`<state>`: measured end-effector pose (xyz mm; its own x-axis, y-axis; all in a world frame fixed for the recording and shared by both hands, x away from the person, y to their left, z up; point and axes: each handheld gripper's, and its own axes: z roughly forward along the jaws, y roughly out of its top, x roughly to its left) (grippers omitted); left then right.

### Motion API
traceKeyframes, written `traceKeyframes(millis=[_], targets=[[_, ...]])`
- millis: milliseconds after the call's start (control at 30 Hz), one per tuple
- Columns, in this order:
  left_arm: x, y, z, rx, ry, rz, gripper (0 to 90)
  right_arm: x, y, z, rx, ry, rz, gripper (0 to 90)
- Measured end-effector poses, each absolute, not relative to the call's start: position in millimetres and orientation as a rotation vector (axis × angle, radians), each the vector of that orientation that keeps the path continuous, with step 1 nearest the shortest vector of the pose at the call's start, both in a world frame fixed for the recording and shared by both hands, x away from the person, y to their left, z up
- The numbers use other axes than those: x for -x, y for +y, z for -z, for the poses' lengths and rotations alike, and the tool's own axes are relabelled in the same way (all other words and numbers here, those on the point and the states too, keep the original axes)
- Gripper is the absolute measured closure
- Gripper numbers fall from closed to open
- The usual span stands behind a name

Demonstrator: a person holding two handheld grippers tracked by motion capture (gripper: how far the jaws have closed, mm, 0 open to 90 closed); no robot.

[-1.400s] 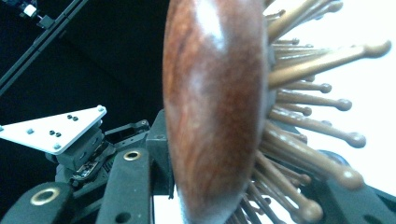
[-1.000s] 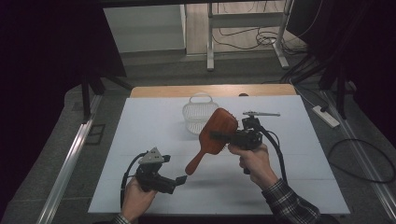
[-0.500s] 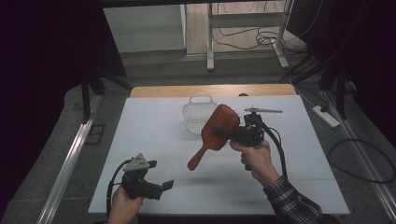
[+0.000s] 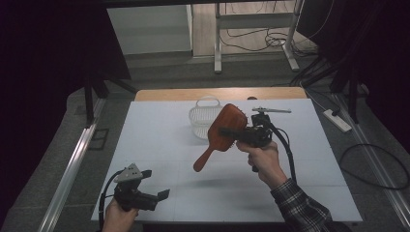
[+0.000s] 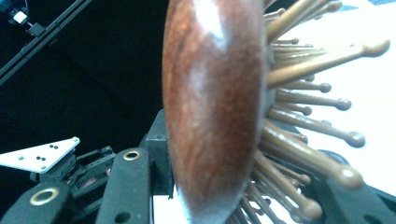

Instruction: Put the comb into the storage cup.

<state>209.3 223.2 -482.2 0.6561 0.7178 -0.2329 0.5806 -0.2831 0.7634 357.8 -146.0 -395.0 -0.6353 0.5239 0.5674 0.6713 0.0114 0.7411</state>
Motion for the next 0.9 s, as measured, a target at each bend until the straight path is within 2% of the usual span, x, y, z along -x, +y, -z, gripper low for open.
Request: traceKeyframes(millis=[900], targets=[[-181, 255, 482, -1.947, 1.08, -0.263, 0.0, -390, -133, 379, 1.325, -2.127, 1.736, 53.3]])
